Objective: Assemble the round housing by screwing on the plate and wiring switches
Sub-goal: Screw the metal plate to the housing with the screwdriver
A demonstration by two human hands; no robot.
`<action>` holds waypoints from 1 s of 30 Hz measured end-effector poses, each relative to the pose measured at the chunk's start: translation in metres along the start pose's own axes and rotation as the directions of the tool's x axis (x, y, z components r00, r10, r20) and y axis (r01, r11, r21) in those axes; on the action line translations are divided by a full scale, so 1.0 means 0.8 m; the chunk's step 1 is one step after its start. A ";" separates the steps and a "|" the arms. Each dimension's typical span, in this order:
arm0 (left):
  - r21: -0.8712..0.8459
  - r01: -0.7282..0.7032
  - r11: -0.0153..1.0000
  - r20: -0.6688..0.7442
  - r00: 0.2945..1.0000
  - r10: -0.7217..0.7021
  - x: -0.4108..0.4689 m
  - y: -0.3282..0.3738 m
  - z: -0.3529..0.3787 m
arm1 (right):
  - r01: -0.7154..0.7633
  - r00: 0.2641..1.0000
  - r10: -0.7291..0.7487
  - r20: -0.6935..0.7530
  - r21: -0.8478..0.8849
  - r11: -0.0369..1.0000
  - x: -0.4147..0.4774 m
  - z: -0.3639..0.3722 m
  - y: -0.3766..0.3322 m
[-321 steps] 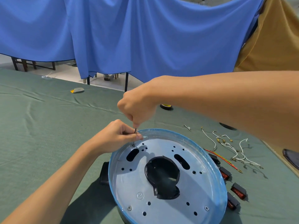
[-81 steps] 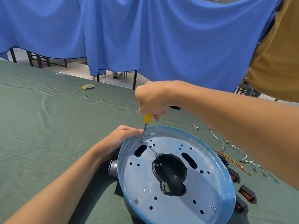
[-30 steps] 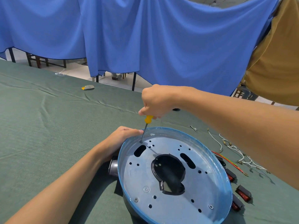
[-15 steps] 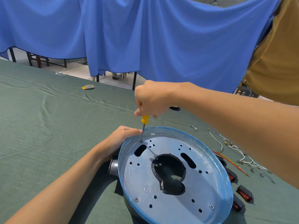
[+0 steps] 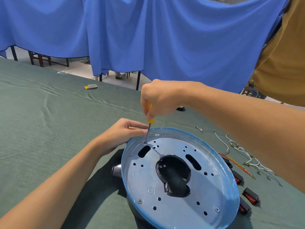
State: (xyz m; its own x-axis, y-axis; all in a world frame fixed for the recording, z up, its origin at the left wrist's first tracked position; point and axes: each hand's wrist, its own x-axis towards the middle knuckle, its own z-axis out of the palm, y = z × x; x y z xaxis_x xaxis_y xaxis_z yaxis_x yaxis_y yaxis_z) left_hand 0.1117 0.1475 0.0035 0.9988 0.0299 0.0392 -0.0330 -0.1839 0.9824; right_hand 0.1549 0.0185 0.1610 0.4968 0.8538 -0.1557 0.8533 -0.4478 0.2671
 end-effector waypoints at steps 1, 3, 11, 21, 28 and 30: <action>0.017 -0.016 1.000 -0.012 1.000 0.016 0.000 0.004 -0.002 | 0.002 1.000 -0.002 0.004 -0.003 1.000 -0.001 0.000 0.000; 0.035 -0.052 0.998 -0.011 0.999 0.053 -0.002 0.013 -0.005 | 0.003 1.000 -0.003 0.004 -0.029 1.000 -0.002 0.000 -0.004; 0.325 -0.172 0.930 -0.243 0.935 0.257 -0.007 0.025 0.014 | -0.130 0.989 0.129 0.077 0.010 0.991 0.021 0.002 -0.021; 0.312 -0.178 0.933 -0.270 0.925 0.267 -0.006 0.023 0.020 | -0.077 0.994 0.082 0.070 -0.062 0.995 0.002 -0.003 -0.012; 0.288 -0.201 0.937 -0.255 0.926 0.277 -0.007 0.022 0.022 | 0.199 0.979 -0.204 0.021 -0.350 0.916 -0.023 -0.010 -0.007; 0.274 -0.211 0.938 -0.257 0.924 0.283 -0.009 0.021 0.023 | 0.199 0.979 -0.199 0.033 -0.316 0.928 -0.018 -0.005 -0.005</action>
State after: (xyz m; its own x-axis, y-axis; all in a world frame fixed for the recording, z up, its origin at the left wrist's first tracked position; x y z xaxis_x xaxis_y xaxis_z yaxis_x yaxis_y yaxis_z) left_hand 0.1049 0.1262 0.0163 0.9042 0.2283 0.3610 -0.2316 -0.4481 0.8634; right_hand 0.1437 0.0092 0.1659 0.3220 0.9165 -0.2375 0.8405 -0.1612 0.5173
